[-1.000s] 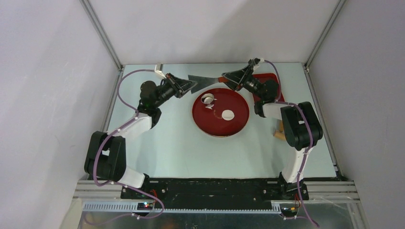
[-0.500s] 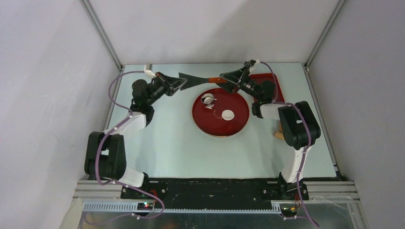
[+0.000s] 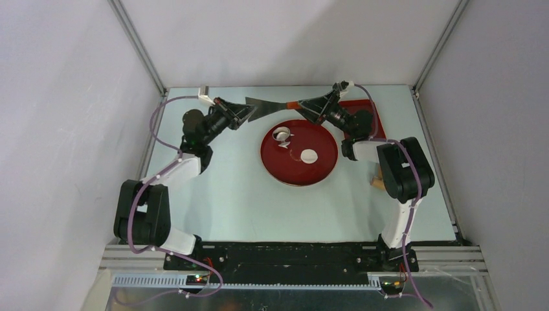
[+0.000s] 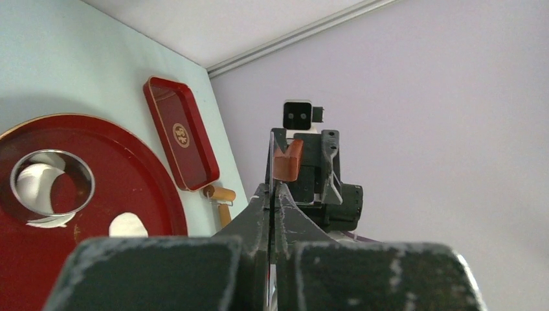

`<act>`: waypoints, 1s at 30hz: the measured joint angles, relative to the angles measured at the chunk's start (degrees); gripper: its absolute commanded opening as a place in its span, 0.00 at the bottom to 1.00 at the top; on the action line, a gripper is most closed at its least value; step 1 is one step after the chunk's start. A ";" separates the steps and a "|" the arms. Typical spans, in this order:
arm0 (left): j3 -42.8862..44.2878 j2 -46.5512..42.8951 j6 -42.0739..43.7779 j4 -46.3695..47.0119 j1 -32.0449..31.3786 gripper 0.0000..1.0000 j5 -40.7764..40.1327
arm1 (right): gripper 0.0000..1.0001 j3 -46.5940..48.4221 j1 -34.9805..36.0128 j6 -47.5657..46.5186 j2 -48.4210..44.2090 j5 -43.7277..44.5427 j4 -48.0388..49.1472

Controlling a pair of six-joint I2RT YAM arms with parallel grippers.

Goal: Roll out the dumpling wrappers from the dough

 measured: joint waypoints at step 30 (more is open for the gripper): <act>0.35 1.60 2.14 -2.21 -3.08 1.00 2.45 | 0.00 6.45 -5.62 -10.93 -0.37 -9.94 -14.34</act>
